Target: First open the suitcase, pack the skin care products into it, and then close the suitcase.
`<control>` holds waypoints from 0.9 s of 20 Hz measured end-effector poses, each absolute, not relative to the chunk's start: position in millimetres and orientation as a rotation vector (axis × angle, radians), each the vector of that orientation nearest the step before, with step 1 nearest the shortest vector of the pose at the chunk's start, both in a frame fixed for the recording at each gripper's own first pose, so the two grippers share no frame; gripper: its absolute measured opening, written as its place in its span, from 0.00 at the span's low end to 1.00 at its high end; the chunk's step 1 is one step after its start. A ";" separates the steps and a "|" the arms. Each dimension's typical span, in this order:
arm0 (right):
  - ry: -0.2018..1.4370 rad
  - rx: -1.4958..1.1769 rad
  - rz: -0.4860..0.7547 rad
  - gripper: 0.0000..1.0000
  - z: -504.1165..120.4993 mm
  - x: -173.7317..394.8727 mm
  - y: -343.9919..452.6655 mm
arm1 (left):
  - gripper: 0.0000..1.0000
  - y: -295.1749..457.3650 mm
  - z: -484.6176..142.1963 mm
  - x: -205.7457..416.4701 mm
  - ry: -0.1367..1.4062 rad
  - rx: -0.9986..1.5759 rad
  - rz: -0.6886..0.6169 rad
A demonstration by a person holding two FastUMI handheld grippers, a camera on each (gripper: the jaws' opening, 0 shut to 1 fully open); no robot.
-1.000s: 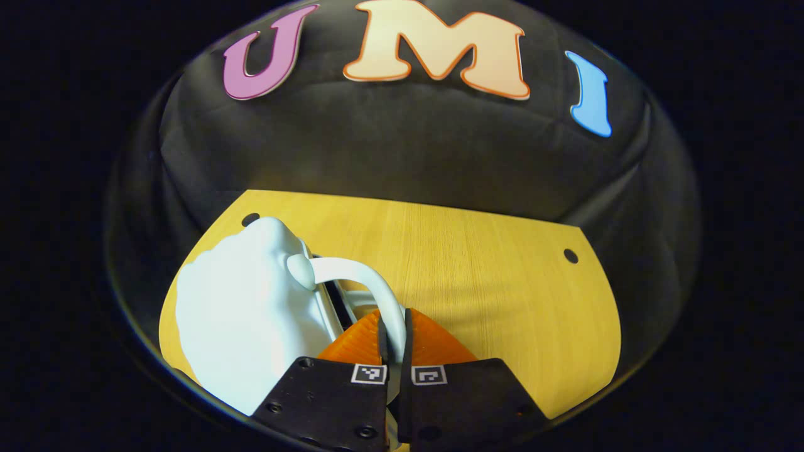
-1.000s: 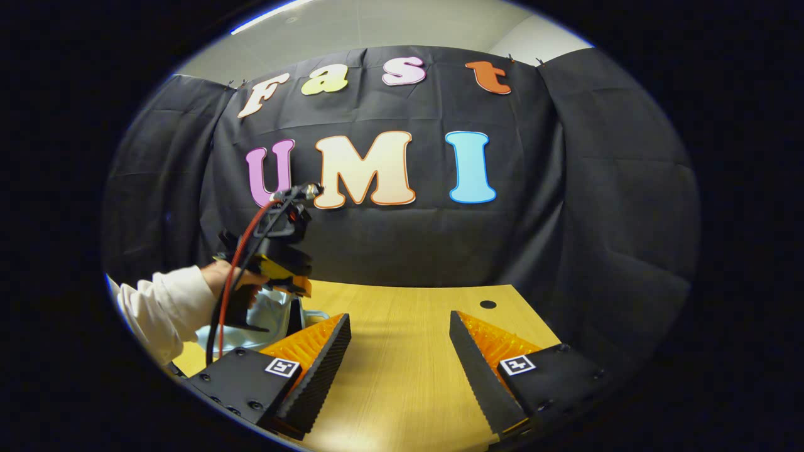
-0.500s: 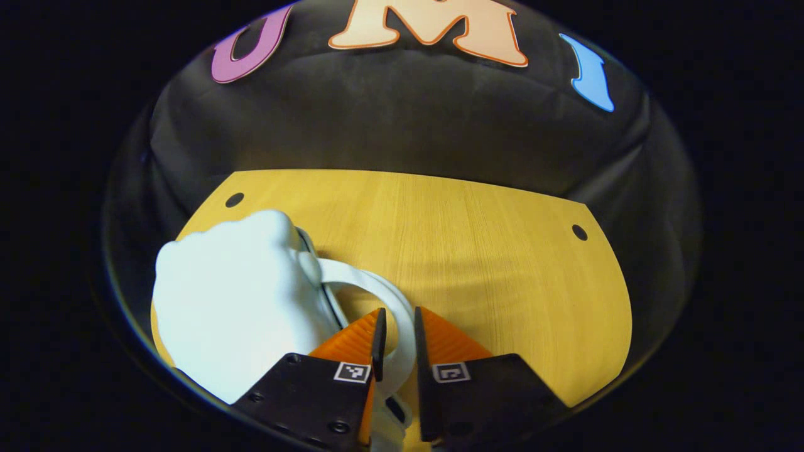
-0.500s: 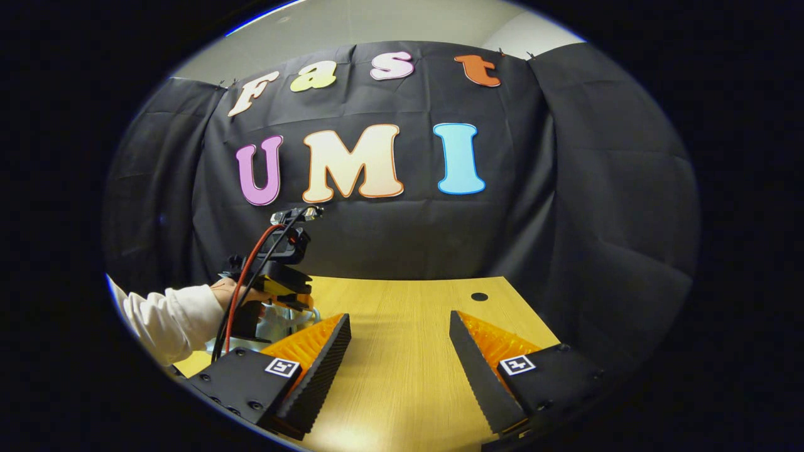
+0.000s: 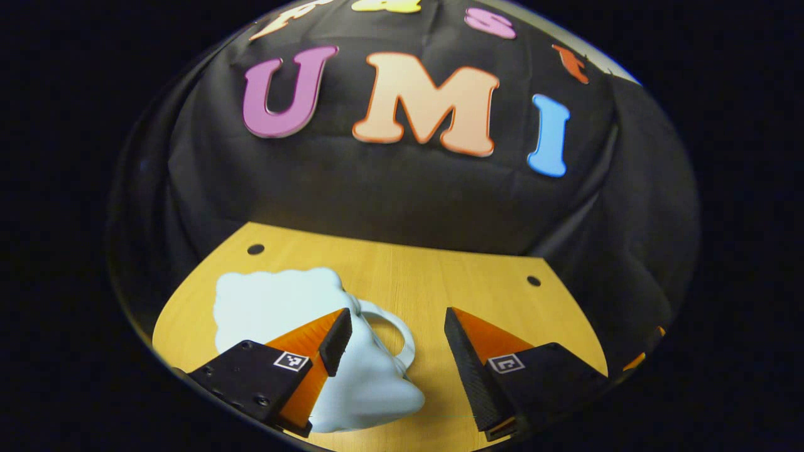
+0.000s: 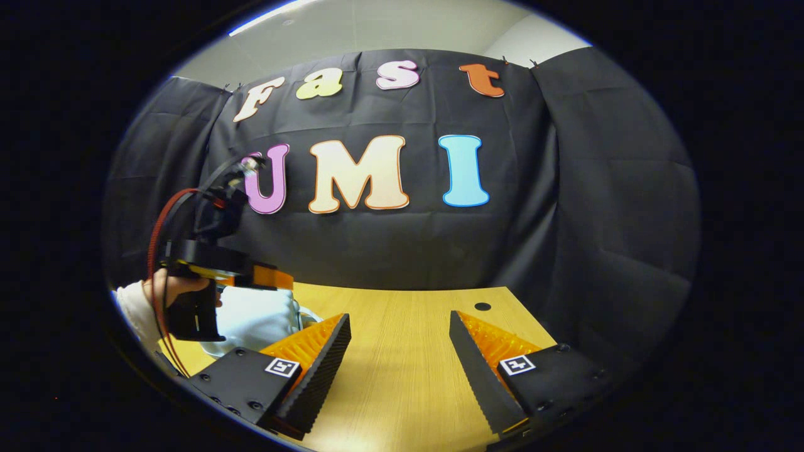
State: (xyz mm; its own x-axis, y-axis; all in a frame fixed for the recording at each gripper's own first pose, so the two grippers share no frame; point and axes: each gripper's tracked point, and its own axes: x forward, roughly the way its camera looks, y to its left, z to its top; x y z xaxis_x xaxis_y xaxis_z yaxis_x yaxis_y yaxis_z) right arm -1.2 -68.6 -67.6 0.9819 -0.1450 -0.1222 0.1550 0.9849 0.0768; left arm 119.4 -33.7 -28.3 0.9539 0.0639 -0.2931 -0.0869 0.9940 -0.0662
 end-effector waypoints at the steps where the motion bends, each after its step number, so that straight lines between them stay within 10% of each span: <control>1: 0.105 0.086 -0.151 0.99 -62.6 -2.5 -65.7 | 0.92 -40.1 -13.0 111.6 0.232 -0.088 0.062; 18: 0.000 0.077 -0.134 0.99 -25.8 -21.8 -43.4 | 0.91 -54.1 2.0 30.0 0.022 -0.135 0.112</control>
State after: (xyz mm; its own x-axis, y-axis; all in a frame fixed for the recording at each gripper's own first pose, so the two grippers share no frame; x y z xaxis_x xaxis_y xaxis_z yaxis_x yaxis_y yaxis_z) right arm -21.8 -43.4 -25.8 0.9911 -0.1333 -0.0054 0.1334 0.9881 0.0764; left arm 30.0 -54.1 2.0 0.9936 0.1095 -0.0294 -0.1124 0.9847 -0.1331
